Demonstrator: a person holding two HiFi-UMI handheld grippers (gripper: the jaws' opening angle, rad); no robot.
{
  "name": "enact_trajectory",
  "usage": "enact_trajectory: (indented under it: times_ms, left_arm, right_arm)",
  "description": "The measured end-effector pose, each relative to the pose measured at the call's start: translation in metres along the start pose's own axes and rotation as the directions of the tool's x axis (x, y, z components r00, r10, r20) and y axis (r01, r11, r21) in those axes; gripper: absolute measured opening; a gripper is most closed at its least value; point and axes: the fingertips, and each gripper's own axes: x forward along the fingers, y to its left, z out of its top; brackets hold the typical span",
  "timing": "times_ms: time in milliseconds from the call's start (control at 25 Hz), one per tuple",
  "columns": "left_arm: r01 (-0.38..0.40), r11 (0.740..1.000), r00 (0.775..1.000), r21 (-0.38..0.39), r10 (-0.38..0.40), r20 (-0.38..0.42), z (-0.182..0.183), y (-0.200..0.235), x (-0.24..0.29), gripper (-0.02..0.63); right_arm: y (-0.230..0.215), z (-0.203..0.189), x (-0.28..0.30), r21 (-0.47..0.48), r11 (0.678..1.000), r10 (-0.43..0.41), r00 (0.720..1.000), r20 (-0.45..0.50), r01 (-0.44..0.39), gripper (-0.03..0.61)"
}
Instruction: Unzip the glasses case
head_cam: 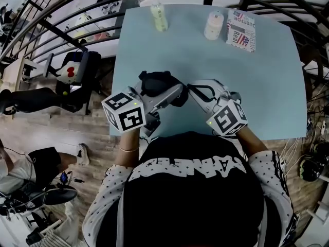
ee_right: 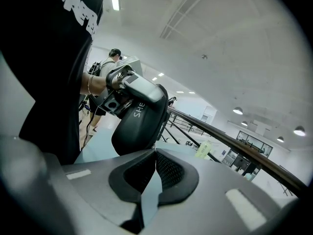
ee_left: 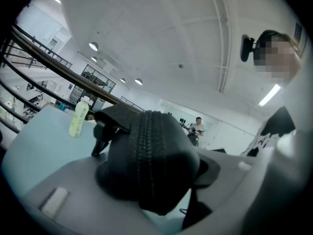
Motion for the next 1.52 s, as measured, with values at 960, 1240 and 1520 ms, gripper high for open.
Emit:
enact_trajectory:
  times_ms: [960,1240,1520]
  left_arm:
    - [0.048,0.999,0.998,-0.015,-0.049,-0.04,-0.009,-0.003,0.002,0.0]
    - [0.065,0.998,0.996,-0.012,-0.066,-0.057,-0.011,-0.005,0.002,0.0]
    - [0.083,0.996,0.994,-0.02,-0.084,-0.067,-0.014,-0.007,0.002,0.0]
  right_arm:
    - [-0.004,0.012,0.0,-0.002,1.0,0.013,1.0,0.024,-0.013,0.009]
    - [-0.003,0.017,-0.001,-0.005,1.0,0.02,0.999,0.038,-0.02,0.009]
    - [-0.004,0.02,-0.001,-0.018,1.0,0.023,0.999,0.042,-0.022,0.011]
